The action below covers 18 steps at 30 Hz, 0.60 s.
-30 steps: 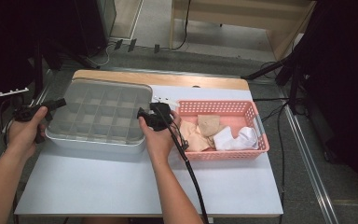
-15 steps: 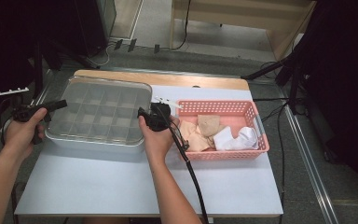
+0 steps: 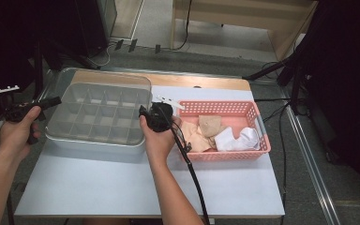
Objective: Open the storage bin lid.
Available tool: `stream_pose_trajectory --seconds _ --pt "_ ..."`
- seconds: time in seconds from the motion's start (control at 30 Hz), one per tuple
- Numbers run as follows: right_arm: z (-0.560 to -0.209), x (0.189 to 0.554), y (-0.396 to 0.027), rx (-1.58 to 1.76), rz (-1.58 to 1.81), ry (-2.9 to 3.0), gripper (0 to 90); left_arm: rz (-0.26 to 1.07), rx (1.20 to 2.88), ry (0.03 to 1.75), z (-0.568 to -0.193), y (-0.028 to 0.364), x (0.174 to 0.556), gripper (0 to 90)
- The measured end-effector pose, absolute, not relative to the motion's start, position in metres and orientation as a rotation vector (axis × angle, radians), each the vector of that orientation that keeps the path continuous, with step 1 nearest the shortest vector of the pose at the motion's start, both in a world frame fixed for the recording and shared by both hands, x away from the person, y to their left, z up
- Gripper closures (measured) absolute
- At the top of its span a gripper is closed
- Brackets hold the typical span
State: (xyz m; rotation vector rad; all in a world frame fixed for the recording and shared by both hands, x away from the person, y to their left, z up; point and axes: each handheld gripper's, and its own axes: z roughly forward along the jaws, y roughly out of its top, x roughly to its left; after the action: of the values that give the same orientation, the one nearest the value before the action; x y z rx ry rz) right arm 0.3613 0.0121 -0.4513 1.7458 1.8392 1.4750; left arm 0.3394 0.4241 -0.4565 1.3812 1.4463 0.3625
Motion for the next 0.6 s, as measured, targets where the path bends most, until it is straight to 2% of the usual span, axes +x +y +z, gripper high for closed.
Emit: stream_pose_trajectory --seconds 0.23,0.6 --pt "-0.446 0.358 0.005 1.781 1.533 1.803 67.5 0.370 1.377 1.435 -0.449 0.423 0.333 58.6" --pt "-0.438 0.354 0.001 1.800 1.566 1.810 68.8 0.353 1.365 1.455 -0.434 0.422 0.322 60.4"
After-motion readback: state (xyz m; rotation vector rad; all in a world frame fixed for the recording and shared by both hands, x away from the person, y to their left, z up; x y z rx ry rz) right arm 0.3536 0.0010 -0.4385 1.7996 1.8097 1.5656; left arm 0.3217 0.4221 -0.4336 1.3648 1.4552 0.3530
